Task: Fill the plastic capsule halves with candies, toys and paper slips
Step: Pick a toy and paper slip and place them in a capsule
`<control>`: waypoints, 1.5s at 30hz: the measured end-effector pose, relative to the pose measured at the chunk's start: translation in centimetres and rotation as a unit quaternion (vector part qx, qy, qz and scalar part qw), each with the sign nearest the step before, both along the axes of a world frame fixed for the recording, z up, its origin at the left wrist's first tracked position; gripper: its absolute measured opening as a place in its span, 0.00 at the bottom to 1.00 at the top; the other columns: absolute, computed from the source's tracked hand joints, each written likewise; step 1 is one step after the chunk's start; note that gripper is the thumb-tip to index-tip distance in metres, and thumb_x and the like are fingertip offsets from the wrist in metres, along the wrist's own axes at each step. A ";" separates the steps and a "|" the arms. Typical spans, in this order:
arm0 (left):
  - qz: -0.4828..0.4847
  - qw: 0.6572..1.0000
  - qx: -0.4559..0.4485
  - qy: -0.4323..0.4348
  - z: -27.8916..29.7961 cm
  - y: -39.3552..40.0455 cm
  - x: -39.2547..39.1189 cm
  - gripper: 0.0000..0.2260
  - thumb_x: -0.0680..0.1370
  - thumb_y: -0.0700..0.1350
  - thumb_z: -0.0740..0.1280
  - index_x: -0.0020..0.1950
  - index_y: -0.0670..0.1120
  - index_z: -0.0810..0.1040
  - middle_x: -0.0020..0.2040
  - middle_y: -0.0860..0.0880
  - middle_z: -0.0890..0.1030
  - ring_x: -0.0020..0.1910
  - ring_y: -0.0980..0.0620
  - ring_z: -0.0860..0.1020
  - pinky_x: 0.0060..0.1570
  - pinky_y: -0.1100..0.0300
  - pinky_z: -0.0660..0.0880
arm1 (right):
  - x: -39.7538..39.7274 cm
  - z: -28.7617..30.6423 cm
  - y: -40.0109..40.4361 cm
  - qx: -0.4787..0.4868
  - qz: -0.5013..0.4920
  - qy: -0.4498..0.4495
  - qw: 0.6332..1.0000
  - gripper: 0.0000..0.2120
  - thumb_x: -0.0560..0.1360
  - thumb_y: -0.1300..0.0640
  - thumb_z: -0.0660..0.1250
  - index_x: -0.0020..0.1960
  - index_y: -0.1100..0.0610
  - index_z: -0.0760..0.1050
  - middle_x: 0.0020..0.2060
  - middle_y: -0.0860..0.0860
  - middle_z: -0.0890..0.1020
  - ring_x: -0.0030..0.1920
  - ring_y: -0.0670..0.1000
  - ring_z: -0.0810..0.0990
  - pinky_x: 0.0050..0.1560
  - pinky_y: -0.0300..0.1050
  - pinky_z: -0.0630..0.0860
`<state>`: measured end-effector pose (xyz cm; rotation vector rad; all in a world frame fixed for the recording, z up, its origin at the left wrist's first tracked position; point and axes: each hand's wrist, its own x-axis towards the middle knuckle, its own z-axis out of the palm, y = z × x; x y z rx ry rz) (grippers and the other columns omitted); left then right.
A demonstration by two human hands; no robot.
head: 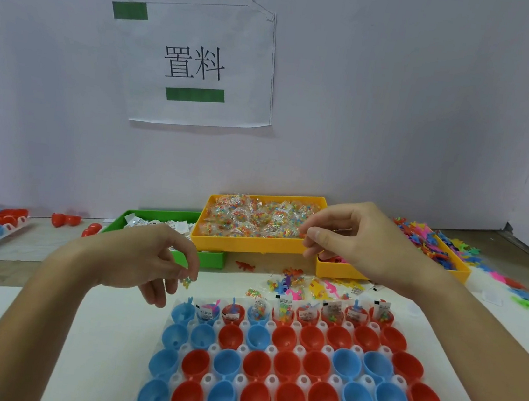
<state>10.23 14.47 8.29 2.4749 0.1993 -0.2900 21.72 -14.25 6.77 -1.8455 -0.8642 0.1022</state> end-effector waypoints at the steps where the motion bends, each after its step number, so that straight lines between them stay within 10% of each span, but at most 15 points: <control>1: -0.002 1.000 0.001 0.005 -0.1 0.0 0.0 0.13 0.81 0.41 0.64 0.42 0.53 0.84 0.35 0.47 0.83 0.36 0.46 0.85 0.36 0.60 0.80 | 0.0 0.0 0.0 -0.001 0.000 -0.001 1.000 0.06 0.79 0.62 0.68 0.48 0.56 0.84 0.40 0.51 0.87 0.42 0.49 0.87 0.44 0.38 0.82; 28: -0.022 0.994 0.093 0.061 -1.9 -0.6 1.5 0.04 0.78 0.42 0.71 0.49 0.46 0.77 0.40 0.49 0.86 0.34 0.53 0.84 0.38 0.62 0.80 | 1.5 -0.9 -0.8 -0.034 -0.028 0.001 0.999 0.06 0.80 0.61 0.67 0.50 0.55 0.84 0.42 0.52 0.87 0.42 0.48 0.87 0.46 0.40 0.83; 45: -0.048 0.987 0.131 0.078 -2.7 -0.5 2.0 0.06 0.75 0.46 0.74 0.44 0.47 0.77 0.36 0.53 0.85 0.30 0.59 0.80 0.33 0.66 0.76 | 5.2 -4.4 -2.9 -0.287 -0.122 -0.069 0.948 0.10 0.82 0.52 0.63 0.55 0.52 0.83 0.40 0.39 0.80 0.45 0.39 0.78 0.41 0.31 0.69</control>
